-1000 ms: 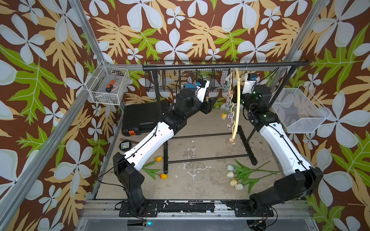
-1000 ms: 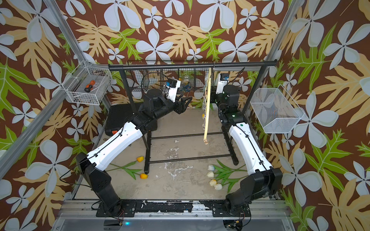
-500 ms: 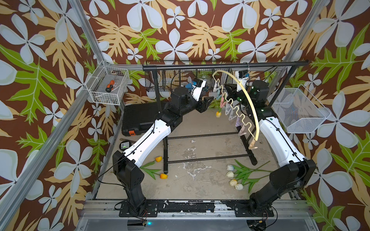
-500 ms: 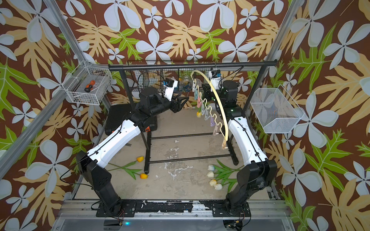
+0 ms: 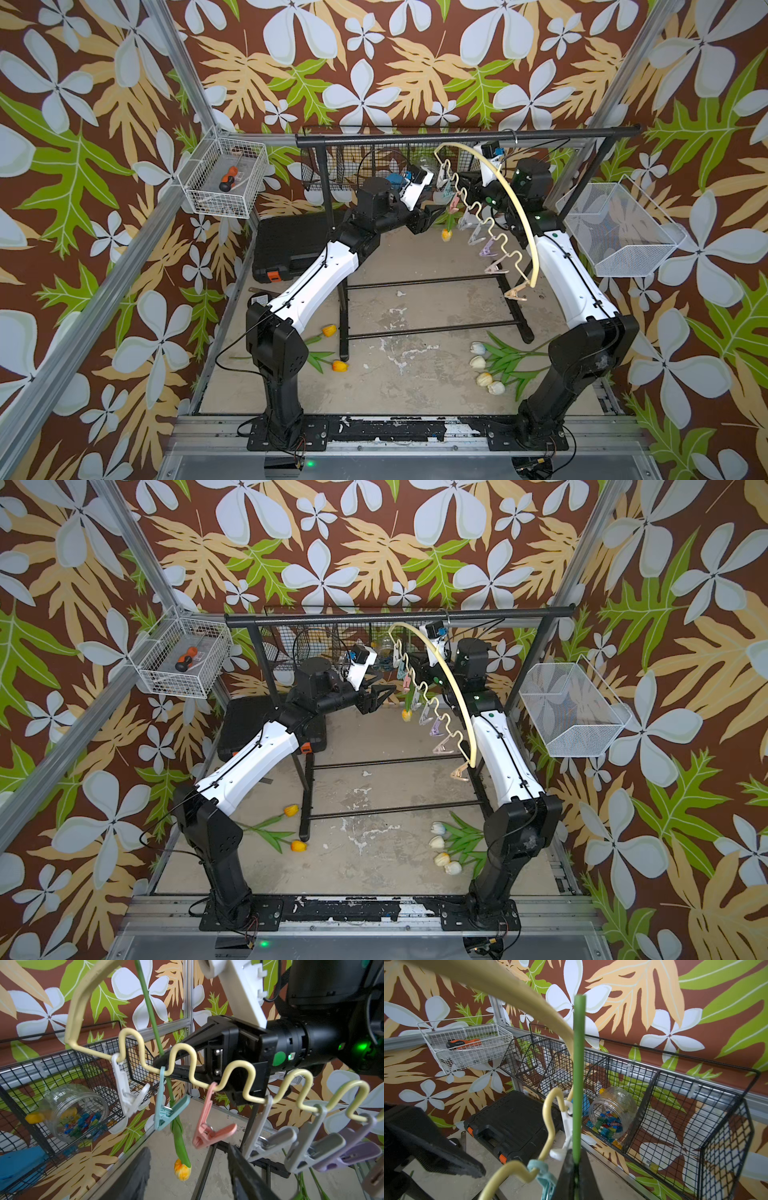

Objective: Dry the flowers on a clothes hanger
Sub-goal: Open the clamp at the hanger.

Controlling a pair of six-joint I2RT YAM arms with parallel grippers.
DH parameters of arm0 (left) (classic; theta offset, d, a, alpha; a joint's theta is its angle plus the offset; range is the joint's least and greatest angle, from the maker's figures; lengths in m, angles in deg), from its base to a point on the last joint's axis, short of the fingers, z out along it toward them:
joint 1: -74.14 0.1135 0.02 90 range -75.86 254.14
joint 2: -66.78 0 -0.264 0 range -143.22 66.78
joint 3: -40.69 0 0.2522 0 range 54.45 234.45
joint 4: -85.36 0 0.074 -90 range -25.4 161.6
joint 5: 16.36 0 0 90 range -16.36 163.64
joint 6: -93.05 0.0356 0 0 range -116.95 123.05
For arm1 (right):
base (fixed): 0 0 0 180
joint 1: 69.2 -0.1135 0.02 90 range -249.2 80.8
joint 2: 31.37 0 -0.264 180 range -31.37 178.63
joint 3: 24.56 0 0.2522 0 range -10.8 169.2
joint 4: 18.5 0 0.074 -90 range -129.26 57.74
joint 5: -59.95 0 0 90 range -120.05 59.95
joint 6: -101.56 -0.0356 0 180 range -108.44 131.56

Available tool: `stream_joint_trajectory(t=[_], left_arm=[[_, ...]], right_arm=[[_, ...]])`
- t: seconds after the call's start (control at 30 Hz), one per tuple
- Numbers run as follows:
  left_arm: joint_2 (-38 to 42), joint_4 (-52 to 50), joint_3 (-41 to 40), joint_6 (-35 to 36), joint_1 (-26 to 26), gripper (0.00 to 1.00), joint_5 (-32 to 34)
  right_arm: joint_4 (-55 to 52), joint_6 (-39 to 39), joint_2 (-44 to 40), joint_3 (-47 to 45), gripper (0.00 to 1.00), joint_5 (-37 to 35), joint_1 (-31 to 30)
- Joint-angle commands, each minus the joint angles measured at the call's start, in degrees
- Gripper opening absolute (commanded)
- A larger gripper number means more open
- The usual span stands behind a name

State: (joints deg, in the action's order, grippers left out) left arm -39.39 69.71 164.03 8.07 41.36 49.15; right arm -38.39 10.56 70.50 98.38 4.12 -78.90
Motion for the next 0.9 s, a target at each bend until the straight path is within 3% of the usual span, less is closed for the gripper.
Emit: stream_joint_trajectory(t=[0.0,0.5,0.87], left_arm=[[-0.5,1.3,1.3,3.0,0.0,0.61,-0.4],[-2.5,3.3,1.3,9.3,0.1,0.55,-0.2],[-4.7,3.7,4.5,10.5,0.1,0.62,-0.6]], right_arm=[[-0.8,1.3,1.6,2.4,0.0,4.5,0.0],[-3.1,1.8,3.7,5.1,0.0,13.1,0.0],[-4.1,3.0,3.0,3.7,0.0,15.6,-0.2]])
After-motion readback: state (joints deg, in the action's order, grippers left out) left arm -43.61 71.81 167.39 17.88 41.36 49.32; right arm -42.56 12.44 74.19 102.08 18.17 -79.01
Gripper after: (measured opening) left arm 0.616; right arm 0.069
